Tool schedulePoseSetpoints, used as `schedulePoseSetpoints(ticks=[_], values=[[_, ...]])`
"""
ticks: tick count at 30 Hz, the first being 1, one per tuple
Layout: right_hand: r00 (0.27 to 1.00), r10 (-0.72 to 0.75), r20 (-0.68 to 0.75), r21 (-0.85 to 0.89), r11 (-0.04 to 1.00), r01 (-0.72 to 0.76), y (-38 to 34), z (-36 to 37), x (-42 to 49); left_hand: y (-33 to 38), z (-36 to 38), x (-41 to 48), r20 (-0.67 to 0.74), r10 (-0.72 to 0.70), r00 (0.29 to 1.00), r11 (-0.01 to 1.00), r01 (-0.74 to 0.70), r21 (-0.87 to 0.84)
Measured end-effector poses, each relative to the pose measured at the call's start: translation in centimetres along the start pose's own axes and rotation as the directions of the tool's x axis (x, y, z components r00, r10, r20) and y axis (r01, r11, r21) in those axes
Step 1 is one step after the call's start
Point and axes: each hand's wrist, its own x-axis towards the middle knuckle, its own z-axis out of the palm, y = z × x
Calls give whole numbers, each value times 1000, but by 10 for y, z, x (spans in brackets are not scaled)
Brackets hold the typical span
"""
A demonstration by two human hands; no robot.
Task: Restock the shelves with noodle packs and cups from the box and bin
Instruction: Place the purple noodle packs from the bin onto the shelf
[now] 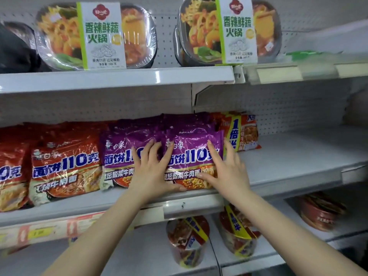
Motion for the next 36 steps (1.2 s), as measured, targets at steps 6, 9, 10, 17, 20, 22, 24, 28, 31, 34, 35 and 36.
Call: schedulePoseSetpoints(ticks=[6, 9, 10, 17, 20, 22, 24, 28, 31, 34, 35, 36], values=[[997, 20, 78, -7, 1000, -20, 7, 9, 4, 2, -6, 7, 49, 14, 999, 996, -18, 83], [996, 13, 90, -4, 1000, -13, 8, 8, 3, 6, -14, 7, 77, 8, 997, 991, -19, 136], [997, 10, 83, 5, 1000, -10, 9, 7, 1, 8, -16, 6, 74, 12, 997, 992, -21, 121], [999, 19, -37, -6, 1000, -20, 36, -8, -47, 45, -37, -19, -89, 126, 988, 981, -138, -135], [999, 43, -21, -74, 996, -45, 61, -9, -82, 80, -41, -39, -176, 254, 951, 927, -291, -237], [996, 83, -6, -78, 993, -84, 74, -9, -102, 98, -37, -51, -247, 342, 907, 880, -401, -254], [989, 150, 5, -88, 985, -149, 89, -8, -126, 121, -26, -60, -273, 414, 869, 828, -484, -283], [958, 282, 47, -87, 957, -277, 117, -1, -182, 168, 8, -79, -272, 517, 811, 695, -584, -420], [925, 368, 90, -119, 926, -357, 134, 6, -225, 199, 44, -98, -191, 569, 800, 639, -576, -509], [858, 492, 146, -129, 870, -477, 145, 18, -268, 221, 83, -125, -41, 572, 819, 628, -469, -621], [822, 539, 183, -123, 842, -525, 147, 23, -283, 227, 98, -135, 31, 562, 827, 642, -412, -647], [775, 589, 230, -126, 808, -576, 148, 32, -299, 230, 112, -148, 120, 545, 830, 660, -336, -672]])
